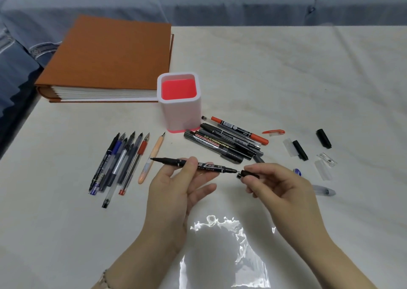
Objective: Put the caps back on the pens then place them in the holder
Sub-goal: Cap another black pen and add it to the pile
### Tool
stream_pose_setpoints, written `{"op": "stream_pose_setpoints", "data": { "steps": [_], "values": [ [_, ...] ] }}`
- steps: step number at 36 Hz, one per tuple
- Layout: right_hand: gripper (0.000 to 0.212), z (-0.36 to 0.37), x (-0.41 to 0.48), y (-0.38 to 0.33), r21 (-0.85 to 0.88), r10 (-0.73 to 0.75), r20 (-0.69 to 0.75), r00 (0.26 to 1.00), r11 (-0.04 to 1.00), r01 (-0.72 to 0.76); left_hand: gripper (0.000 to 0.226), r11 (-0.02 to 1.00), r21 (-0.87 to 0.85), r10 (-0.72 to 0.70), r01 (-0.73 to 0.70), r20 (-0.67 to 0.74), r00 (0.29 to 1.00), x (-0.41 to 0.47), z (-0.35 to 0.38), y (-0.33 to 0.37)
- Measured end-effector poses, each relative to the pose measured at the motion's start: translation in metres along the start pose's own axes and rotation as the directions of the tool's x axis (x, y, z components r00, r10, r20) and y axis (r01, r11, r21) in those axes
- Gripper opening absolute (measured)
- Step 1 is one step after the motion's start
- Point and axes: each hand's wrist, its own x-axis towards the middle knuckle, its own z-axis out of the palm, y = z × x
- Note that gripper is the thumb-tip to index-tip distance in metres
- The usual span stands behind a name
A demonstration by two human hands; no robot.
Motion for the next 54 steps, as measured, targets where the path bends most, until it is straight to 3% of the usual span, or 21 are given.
{"op": "stream_pose_setpoints", "data": {
  "steps": [11,17,20,23,27,29,32,35,38,41,46,49,54],
  "values": [
    [0.031,0.006,-0.001,-0.006,-0.022,-0.026,-0.013,1.0,0.999,0.026,0.006,0.989,0.051,0.131,-0.136,0.092,0.987,-0.009,0.005,-0.004],
    [0.031,0.005,-0.005,-0.004,-0.098,-0.086,-0.053,0.995,0.992,0.081,0.019,0.987,0.015,0.156,-0.159,0.109,0.982,-0.012,0.009,-0.005],
    [0.028,0.004,-0.006,-0.005,-0.089,-0.079,-0.057,0.995,0.993,0.074,0.011,0.983,0.033,0.176,-0.18,0.101,0.979,-0.012,0.013,-0.005],
    [0.03,-0.001,-0.005,-0.008,0.053,-0.01,-0.032,0.999,0.999,0.012,0.007,0.972,0.07,0.215,-0.225,0.131,0.968,-0.011,0.015,-0.004],
    [0.019,-0.011,-0.002,-0.005,0.29,0.189,0.104,0.976,0.933,-0.212,0.021,0.928,0.169,0.288,-0.331,0.234,0.929,-0.009,0.023,0.0],
    [0.017,-0.017,0.0,-0.001,0.322,0.26,0.136,0.956,0.901,-0.291,0.022,0.907,0.221,0.288,-0.359,0.297,0.911,-0.004,0.03,0.001],
    [0.02,-0.026,0.007,0.001,0.181,0.241,0.121,0.963,0.949,-0.26,0.015,0.88,0.333,0.229,-0.338,0.325,0.917,0.009,0.04,-0.003],
    [0.016,-0.039,0.018,0.012,-0.144,0.176,0.071,0.982,0.976,-0.165,0.01,0.862,0.432,0.141,-0.265,0.297,0.944,0.021,0.044,-0.008],
    [0.011,-0.064,0.038,0.03,-0.494,0.062,-0.106,0.992,0.863,-0.107,0.011,0.832,0.511,0.085,-0.215,0.267,0.96,0.027,0.041,-0.006],
    [0.015,-0.086,0.058,0.037,-0.713,-0.062,-0.182,0.981,0.695,-0.088,0.012,0.767,0.602,0.075,-0.222,0.26,0.963,0.03,0.032,-0.001],
    [0.032,-0.096,0.088,0.046,-0.823,0.016,-0.224,0.974,0.532,-0.198,0.021,0.613,0.707,0.183,-0.352,0.306,0.934,0.032,0.018,0.005],
    [0.032,-0.092,0.095,0.053,-0.835,0.102,-0.213,0.972,0.498,-0.235,0.02,0.539,0.762,0.193,-0.359,0.303,0.933,0.03,0.017,0.011],
    [0.025,-0.09,0.094,0.056,-0.85,0.116,-0.208,0.971,0.471,-0.238,0.024,0.596,0.739,0.138,-0.314,0.291,0.947,0.033,0.011,0.009]
  ]
}}
